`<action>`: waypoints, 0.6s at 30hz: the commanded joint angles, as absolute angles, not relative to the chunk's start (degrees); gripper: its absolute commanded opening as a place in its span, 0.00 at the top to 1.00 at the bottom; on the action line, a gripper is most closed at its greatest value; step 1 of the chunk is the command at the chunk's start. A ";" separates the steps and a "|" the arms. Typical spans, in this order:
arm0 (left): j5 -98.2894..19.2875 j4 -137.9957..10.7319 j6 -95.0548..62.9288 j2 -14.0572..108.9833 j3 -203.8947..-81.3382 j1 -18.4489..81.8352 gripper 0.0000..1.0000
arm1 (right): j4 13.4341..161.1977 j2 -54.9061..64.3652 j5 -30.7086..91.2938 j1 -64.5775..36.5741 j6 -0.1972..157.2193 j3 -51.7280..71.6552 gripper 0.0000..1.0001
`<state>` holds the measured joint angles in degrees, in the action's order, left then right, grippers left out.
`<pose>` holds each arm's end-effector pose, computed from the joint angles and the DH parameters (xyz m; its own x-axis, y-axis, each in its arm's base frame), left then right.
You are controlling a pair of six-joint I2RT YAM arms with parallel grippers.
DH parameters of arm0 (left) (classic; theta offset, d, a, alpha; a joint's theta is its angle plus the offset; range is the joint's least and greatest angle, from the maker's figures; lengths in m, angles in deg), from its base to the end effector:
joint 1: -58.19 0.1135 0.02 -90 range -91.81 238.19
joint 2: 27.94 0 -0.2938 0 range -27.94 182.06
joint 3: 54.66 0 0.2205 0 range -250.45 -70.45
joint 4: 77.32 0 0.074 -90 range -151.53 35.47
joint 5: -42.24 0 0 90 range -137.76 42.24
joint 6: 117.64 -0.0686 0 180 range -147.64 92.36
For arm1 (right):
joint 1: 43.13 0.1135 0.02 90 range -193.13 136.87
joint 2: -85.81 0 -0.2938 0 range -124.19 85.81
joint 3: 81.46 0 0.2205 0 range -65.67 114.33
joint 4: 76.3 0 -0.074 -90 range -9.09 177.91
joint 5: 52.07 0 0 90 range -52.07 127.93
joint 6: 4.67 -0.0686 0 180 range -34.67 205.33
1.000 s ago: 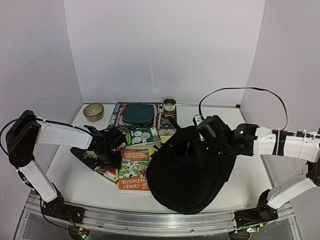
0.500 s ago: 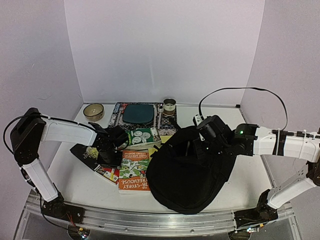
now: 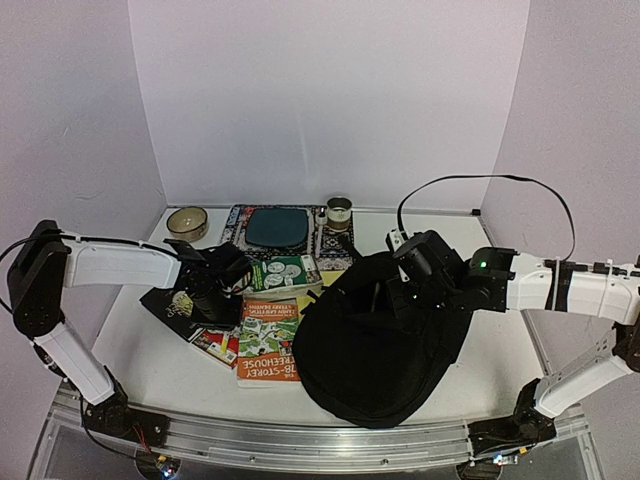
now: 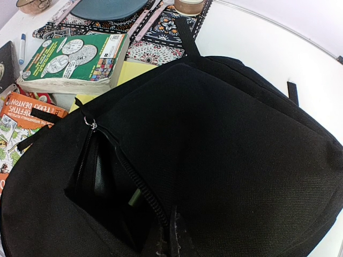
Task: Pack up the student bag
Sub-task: Grab the pen from the book.
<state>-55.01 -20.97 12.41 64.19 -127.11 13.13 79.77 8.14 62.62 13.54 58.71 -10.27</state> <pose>0.1988 -0.1870 0.1950 -0.9627 0.0611 -0.2636 0.0800 0.9949 -0.0616 0.1854 0.2298 0.3066 -0.5001 -0.0195 -0.8657 -0.3771 0.9049 0.1974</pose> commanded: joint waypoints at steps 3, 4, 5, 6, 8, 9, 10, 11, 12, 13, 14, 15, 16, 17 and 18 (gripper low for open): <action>-53.19 -20.56 12.90 57.82 -131.42 13.16 1.00 | 80.21 9.23 63.02 13.81 59.01 -8.60 1.00; -52.60 -20.76 12.81 57.31 -132.22 13.07 1.00 | 80.25 9.10 62.72 13.82 59.03 -8.43 1.00; -51.94 -21.14 12.69 56.93 -132.83 12.95 1.00 | 80.31 8.98 62.48 13.77 58.93 -8.26 1.00; -51.04 -21.58 12.53 56.47 -133.48 12.81 1.00 | 80.44 8.88 62.24 13.77 58.88 -8.12 1.00; -49.03 -22.87 12.06 55.78 -134.57 12.35 1.00 | 80.78 8.82 61.88 13.76 58.98 -7.97 1.00; -48.31 -23.94 11.93 55.62 -135.08 12.05 1.00 | 81.05 8.84 61.68 13.78 59.11 -7.93 1.00; -46.70 -25.11 11.89 55.60 -135.58 11.68 1.00 | 81.34 8.88 61.48 13.79 59.21 -7.92 1.00; -44.86 -26.15 11.85 55.71 -136.00 11.10 1.00 | 81.57 8.94 61.32 13.80 59.33 -7.93 1.00; -43.55 -27.62 11.86 56.02 -136.46 10.51 1.00 | 81.79 8.95 61.13 13.77 59.38 -7.93 1.00; -42.41 -29.49 11.87 56.51 -136.82 9.90 1.00 | 82.02 8.95 60.90 13.76 59.40 -7.89 1.00; -41.35 -31.24 11.87 57.14 -137.25 9.14 1.00 | 82.24 8.93 60.68 13.76 59.42 -7.85 1.00; -40.34 -32.65 11.88 57.94 -137.84 8.36 1.00 | 82.42 8.91 60.45 13.78 59.43 -7.84 1.00; -39.60 -33.98 11.88 59.07 -138.49 7.72 1.00 | 82.55 8.87 60.19 13.81 59.41 -7.84 1.00; -38.99 -35.02 11.83 60.38 -139.25 7.05 1.00 | 82.63 8.82 59.97 13.82 59.34 -7.78 1.00; -38.54 -35.71 11.75 61.43 -140.19 6.37 1.00 | 82.67 8.82 59.84 13.80 59.35 -7.73 1.00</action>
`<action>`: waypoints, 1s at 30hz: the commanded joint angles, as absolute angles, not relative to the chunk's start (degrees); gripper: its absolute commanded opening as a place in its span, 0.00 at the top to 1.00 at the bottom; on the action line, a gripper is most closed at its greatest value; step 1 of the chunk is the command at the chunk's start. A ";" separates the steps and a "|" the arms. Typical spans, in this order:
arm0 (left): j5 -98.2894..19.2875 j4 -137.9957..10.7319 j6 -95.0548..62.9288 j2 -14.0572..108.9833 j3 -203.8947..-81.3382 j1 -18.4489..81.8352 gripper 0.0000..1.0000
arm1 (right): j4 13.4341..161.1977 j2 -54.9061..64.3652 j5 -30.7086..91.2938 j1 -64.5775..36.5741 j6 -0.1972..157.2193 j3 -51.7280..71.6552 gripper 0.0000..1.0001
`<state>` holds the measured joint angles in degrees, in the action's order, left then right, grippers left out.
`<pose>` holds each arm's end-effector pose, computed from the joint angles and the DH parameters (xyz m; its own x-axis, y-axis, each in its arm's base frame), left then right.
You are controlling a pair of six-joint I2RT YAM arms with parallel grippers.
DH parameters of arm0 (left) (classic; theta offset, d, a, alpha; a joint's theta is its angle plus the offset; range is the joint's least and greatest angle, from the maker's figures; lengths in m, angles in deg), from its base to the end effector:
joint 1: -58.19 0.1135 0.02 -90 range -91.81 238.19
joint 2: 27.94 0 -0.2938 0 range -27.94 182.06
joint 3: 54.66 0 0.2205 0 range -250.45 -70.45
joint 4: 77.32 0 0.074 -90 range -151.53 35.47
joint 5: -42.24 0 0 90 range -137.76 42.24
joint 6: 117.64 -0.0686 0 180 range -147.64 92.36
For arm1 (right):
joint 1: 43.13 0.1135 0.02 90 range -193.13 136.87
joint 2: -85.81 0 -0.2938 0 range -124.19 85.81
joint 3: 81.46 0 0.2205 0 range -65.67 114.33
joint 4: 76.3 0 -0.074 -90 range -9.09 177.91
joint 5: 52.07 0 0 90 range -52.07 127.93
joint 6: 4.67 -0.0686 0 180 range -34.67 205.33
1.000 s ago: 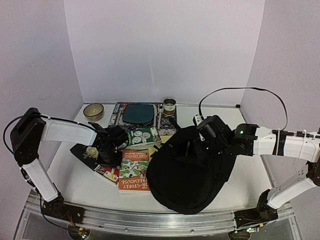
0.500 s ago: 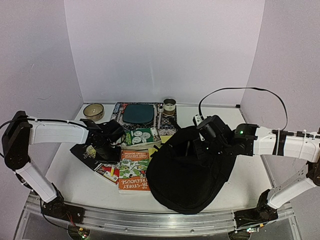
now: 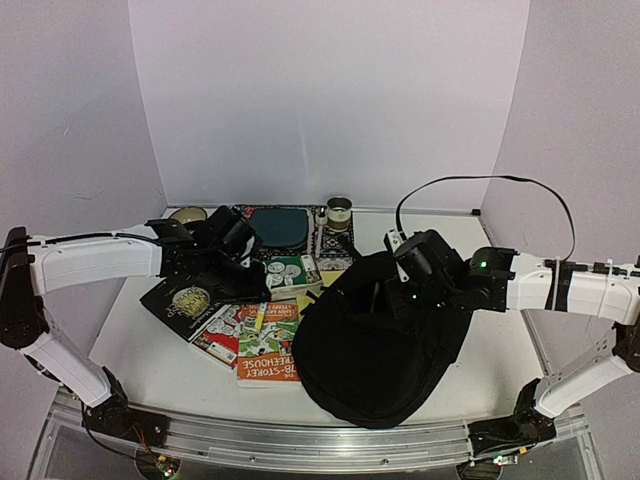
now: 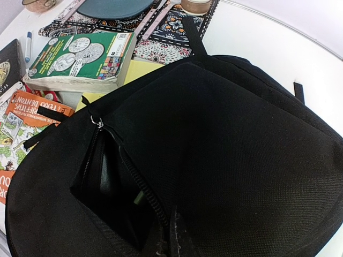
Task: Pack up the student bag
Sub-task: Grab the pen from the book, then place the pen in the lower front pocket of the bag.
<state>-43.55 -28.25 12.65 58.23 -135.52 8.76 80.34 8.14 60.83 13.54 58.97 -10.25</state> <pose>0.1932 -0.2333 0.2705 -0.9111 0.0726 -0.4057 0.2572 0.8693 -0.4221 0.1846 0.2321 0.3075 -0.5042 -0.0223 -0.8633 -0.4021 0.8907 0.2118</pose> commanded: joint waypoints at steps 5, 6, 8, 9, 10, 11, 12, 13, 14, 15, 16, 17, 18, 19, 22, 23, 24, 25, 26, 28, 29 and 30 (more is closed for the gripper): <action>-34.74 -39.86 11.44 67.72 -145.17 3.56 1.00 | 82.83 8.91 59.67 13.79 59.52 -7.78 1.00; -33.40 -40.48 11.36 69.10 -146.40 3.13 1.00 | 82.90 8.91 59.77 13.79 59.56 -7.85 1.00; -31.17 -41.34 11.14 71.93 -148.50 2.28 1.00 | 83.11 8.91 59.74 13.77 59.68 -8.00 1.00; -30.46 -41.59 11.12 73.39 -149.59 1.84 1.00 | 83.24 8.97 59.64 13.79 59.73 -8.01 1.00; -29.76 -41.79 11.12 74.54 -150.50 1.39 1.00 | 83.40 9.04 59.55 13.78 59.78 -8.04 1.00; -29.15 -41.93 11.08 75.51 -151.28 1.03 1.00 | 83.56 9.14 59.47 13.78 59.83 -8.08 1.00; -28.56 -42.05 11.01 76.48 -152.06 0.75 1.00 | 83.72 9.22 59.36 13.80 59.90 -8.08 1.00; -27.99 -42.16 10.97 77.42 -152.84 0.49 1.00 | 83.90 9.26 59.21 13.80 60.02 -8.05 1.00; -27.69 -42.26 11.01 78.14 -153.47 0.36 1.00 | 84.05 9.27 58.97 13.77 60.15 -8.04 1.00; -27.43 -42.40 11.07 78.93 -154.15 0.25 1.00 | 84.21 9.28 58.67 13.78 60.30 -8.05 1.00; -27.22 -42.58 11.13 79.76 -154.84 0.16 1.00 | 84.37 9.27 58.33 13.82 60.45 -8.10 1.00; -27.16 -42.75 11.23 80.32 -155.30 0.18 1.00 | 84.52 9.26 58.08 13.82 60.51 -8.16 1.00; -26.81 -42.86 11.32 81.15 -156.07 0.18 1.00 | 84.72 9.27 57.85 13.81 60.50 -8.25 1.00; -26.17 -42.92 11.31 81.99 -156.87 0.17 1.00 | 84.88 9.32 57.73 13.82 60.46 -8.34 1.00; -24.58 -43.03 11.40 84.42 -159.20 0.17 1.00 | 85.04 9.60 57.44 13.80 60.47 -8.65 1.00; -25.04 -43.11 11.70 84.88 -159.80 0.15 1.00 | 85.11 9.73 57.31 13.78 60.51 -8.78 1.00; -25.74 -43.22 12.08 85.29 -160.35 0.17 1.00 | 85.22 9.84 57.10 13.78 60.55 -8.92 1.00; -26.90 -43.36 12.64 85.59 -160.84 0.25 1.00 | 85.39 9.94 56.75 13.81 60.62 -9.05 1.00; -28.03 -43.53 13.22 85.75 -161.23 0.31 1.00 | 85.50 9.95 56.46 13.79 60.64 -9.16 1.00; -30.67 -44.50 15.02 85.87 -161.65 0.60 1.00 | 85.63 10.07 55.69 13.77 60.56 -9.35 1.00; -31.94 -45.81 15.99 85.69 -161.39 0.73 1.00 | 85.70 10.15 55.12 13.78 60.46 -9.42 1.00; -33.09 -47.44 17.17 85.30 -160.90 0.88 1.00 | 85.73 10.24 54.51 13.78 60.39 -9.52 1.00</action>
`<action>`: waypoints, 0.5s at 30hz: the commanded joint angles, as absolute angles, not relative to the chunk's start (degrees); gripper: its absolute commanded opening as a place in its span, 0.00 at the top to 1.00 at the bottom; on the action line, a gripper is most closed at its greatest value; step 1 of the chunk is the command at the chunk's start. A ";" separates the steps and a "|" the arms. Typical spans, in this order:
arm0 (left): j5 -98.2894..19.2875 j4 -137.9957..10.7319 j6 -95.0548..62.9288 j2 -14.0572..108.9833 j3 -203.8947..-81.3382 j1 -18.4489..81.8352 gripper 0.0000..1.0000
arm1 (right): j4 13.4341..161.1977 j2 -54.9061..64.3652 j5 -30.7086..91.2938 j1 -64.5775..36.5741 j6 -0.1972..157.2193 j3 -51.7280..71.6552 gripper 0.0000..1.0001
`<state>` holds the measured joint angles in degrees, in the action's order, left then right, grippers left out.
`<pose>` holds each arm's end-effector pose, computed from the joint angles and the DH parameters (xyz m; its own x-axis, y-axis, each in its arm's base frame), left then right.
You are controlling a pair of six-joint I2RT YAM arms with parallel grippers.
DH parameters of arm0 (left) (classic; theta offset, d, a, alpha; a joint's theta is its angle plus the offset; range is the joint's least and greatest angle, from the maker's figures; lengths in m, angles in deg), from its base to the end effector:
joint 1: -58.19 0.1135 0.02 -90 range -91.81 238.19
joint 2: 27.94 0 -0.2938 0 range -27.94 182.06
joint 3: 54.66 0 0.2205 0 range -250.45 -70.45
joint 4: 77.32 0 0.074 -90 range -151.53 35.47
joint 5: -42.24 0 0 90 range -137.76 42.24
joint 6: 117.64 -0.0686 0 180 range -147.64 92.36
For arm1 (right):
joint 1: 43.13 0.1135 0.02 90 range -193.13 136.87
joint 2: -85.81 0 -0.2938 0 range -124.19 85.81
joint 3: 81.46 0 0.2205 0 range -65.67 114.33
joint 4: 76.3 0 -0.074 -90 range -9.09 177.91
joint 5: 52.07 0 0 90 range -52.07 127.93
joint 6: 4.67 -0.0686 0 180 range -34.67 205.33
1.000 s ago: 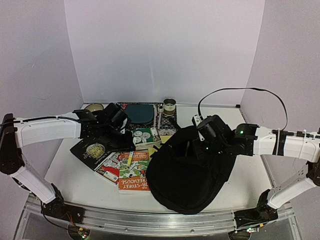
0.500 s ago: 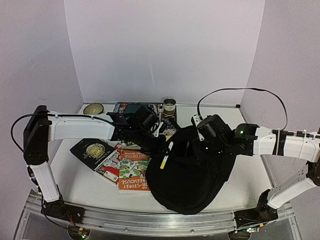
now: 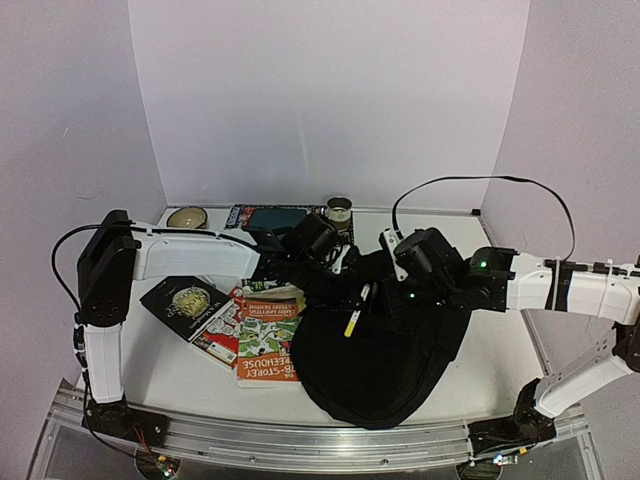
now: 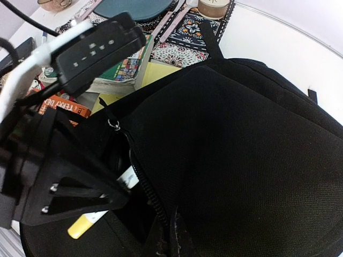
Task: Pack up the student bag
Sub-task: Place the pen in the lower front pocket of the bag.
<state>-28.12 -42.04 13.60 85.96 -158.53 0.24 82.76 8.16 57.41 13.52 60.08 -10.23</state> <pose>0.2212 -0.3967 0.2452 -0.8926 0.2557 -0.3713 0.4459 0.6224 -0.6433 0.1837 0.2376 0.3121 -0.4950 -0.0206 -0.8687 -0.4572 0.8563 0.2402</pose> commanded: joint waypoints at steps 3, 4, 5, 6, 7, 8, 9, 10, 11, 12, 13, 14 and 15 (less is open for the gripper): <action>-36.18 -52.07 21.26 84.16 -158.83 1.63 1.00 | 86.01 10.55 52.78 13.81 60.20 -9.95 1.00; -37.20 -53.47 22.62 83.64 -158.04 1.84 1.00 | 86.00 10.64 52.25 13.79 60.19 -10.07 1.00; -38.22 -55.01 24.15 83.19 -157.21 1.96 1.00 | 86.00 10.66 51.76 13.76 60.11 -10.19 1.00; -39.21 -56.71 25.65 82.72 -156.32 2.05 1.00 | 86.06 10.69 51.28 13.75 59.97 -10.32 1.00; -40.16 -58.59 27.07 82.22 -155.34 2.12 1.00 | 86.20 10.74 50.78 13.77 59.78 -10.46 1.00; -41.04 -60.38 28.57 81.86 -154.52 2.12 1.00 | 86.36 10.67 50.12 13.82 59.58 -10.63 1.00; -41.98 -61.35 29.89 81.64 -153.81 2.13 1.00 | 86.61 10.64 49.58 13.79 59.39 -10.81 1.00; -42.85 -62.26 31.39 81.38 -153.15 2.12 1.00 | 86.95 10.58 49.00 13.80 59.18 -10.97 1.00; -43.54 -63.42 32.96 81.19 -152.49 2.08 1.00 | 87.27 10.49 48.56 13.78 59.05 -11.08 1.00; -44.00 -64.72 34.44 81.10 -151.95 2.12 1.00 | 87.35 10.42 48.01 13.79 58.88 -11.19 1.00; -44.40 -65.83 36.23 80.93 -151.25 2.14 0.99 | 87.34 10.40 47.63 13.80 58.71 -11.31 1.00; -44.54 -67.32 37.61 80.93 -150.48 2.12 0.99 | 87.38 10.40 47.21 13.82 58.58 -11.42 1.00; -44.52 -68.64 39.54 80.89 -150.01 2.16 0.98 | 88.06 10.40 46.93 13.89 58.53 -11.50 1.00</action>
